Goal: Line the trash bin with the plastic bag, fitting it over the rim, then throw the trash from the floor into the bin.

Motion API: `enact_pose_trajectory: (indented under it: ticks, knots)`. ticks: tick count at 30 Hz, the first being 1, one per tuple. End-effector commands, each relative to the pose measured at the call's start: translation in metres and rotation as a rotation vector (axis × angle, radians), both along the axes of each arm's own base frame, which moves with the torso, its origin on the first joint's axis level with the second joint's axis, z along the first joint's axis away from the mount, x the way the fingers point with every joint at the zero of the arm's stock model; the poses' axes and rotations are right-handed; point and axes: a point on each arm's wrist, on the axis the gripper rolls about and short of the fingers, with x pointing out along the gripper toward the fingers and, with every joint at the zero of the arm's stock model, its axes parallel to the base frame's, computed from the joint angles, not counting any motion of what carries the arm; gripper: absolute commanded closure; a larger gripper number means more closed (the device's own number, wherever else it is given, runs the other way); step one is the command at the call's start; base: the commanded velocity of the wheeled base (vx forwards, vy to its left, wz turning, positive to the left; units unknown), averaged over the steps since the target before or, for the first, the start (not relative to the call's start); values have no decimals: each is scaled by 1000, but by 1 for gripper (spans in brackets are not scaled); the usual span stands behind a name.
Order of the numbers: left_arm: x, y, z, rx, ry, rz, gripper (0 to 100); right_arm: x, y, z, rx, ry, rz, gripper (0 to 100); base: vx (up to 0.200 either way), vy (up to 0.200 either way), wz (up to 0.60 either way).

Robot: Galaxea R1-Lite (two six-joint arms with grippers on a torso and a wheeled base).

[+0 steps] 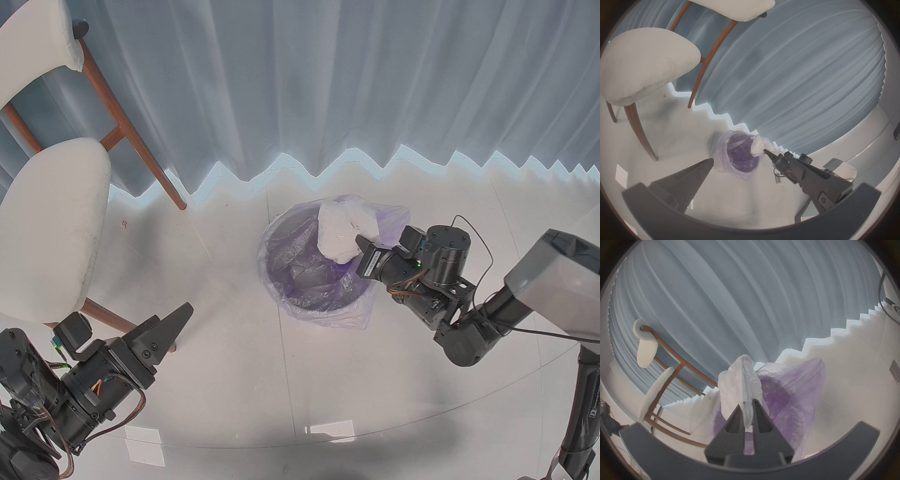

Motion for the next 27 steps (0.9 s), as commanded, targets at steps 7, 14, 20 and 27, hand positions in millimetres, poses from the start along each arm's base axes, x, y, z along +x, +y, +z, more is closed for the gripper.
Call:
enact_pose_trajectory:
  ticks: [7, 14, 20, 27]
  knots:
    - [-2, 2, -4, 4, 20, 13, 0, 48, 11, -38, -21, 19, -34, 100, 0, 0, 0]
    - [-2, 1, -4, 5, 24, 13, 0, 47, 13, -36, -17, 12, -50, 100, 0, 0, 0]
    - [-1, 1, -5, 3, 30, 15, 0, 45, 16, -35, -13, 9, -72, 100, 0, 0, 0]
    - [-1, 1, -5, 2, 31, 13, 0, 38, 16, -36, 0, -13, -88, 0, 0, 0, 0]
